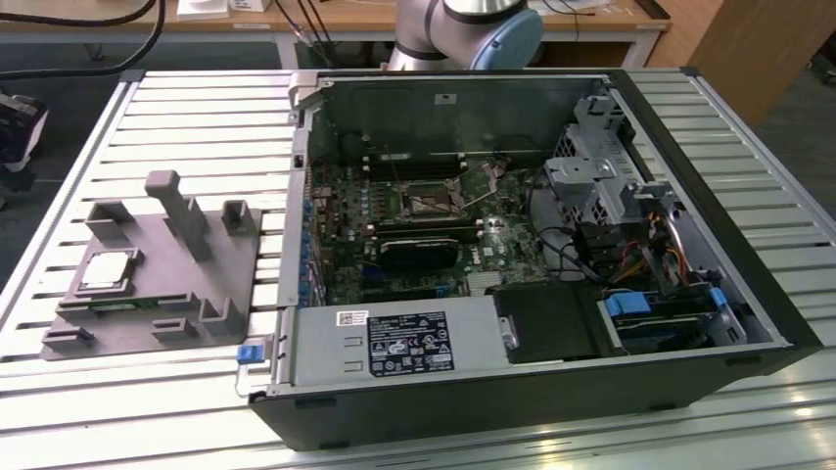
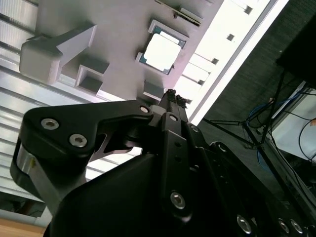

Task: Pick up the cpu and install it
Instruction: 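Pick up the cpu and move it towards the insertion slot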

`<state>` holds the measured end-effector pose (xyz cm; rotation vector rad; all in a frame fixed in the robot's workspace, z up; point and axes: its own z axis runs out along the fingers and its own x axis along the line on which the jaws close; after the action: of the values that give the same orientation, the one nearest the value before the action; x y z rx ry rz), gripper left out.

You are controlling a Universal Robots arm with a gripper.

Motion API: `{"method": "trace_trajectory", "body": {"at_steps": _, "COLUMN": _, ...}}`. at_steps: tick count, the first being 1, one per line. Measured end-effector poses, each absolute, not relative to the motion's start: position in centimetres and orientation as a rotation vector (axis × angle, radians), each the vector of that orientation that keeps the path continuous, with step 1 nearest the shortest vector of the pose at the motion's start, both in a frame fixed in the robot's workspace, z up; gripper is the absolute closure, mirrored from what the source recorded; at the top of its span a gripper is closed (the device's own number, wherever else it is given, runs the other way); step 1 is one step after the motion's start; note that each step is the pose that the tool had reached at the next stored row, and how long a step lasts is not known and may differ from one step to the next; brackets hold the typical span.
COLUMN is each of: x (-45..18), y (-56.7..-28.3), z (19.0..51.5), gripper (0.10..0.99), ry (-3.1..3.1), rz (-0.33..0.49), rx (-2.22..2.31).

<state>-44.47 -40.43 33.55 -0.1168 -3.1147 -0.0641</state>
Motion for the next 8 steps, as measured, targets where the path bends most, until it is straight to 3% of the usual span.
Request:
{"method": "trace_trajectory", "body": {"at_steps": 5, "x": -44.5, "y": -40.5, "z": 32.8, "gripper": 0.973, "ry": -3.117, "rz": -0.065, "rx": -0.117}}
{"method": "trace_trajectory", "body": {"at_steps": 7, "x": -44.5, "y": -40.6, "z": 32.5, "gripper": 0.922, "ry": -3.118, "rz": -0.067, "rx": -0.116}}
{"method": "trace_trajectory", "body": {"at_steps": 8, "x": -44.5, "y": -40.6, "z": 32.3, "gripper": 0.855, "ry": -3.118, "rz": -0.067, "rx": -0.117}}
